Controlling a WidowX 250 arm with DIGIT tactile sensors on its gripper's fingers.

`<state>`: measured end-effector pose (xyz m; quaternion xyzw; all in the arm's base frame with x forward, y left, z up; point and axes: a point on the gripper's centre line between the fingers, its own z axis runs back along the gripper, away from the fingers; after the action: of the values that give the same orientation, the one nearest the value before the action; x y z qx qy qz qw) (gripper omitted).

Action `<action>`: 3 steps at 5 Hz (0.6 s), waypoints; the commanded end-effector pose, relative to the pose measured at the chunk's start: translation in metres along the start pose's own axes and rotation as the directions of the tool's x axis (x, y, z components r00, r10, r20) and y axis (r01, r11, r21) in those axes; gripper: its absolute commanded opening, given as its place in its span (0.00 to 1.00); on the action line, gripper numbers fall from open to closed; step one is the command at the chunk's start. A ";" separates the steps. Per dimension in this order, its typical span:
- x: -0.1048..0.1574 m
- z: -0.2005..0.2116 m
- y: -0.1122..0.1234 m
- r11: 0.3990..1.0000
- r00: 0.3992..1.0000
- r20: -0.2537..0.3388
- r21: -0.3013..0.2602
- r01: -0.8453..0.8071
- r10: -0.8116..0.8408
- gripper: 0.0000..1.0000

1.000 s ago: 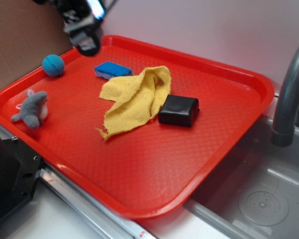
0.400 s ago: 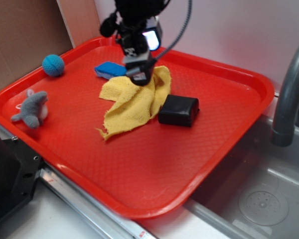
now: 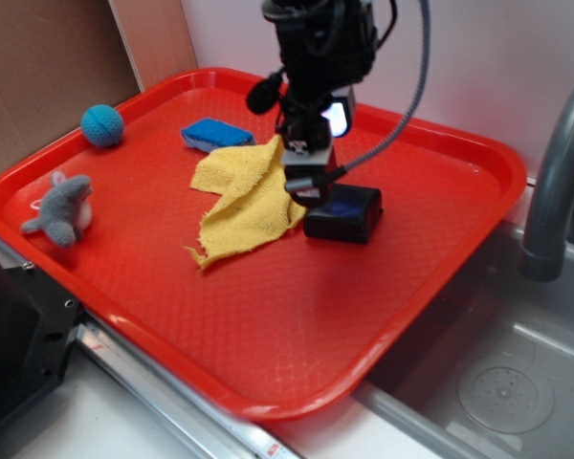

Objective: Grab the black box.

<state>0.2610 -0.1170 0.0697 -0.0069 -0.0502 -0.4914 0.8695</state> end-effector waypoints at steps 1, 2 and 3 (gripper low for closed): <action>0.018 -0.008 -0.010 0.997 0.996 0.036 -0.002 0.079 -0.079 1.00; 0.013 -0.019 -0.010 0.998 0.998 -0.002 -0.006 0.058 -0.058 1.00; 0.011 -0.028 -0.008 0.999 0.998 -0.042 0.006 0.044 -0.044 1.00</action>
<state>0.2610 -0.1228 0.0319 0.0026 -0.0090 -0.5054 0.8628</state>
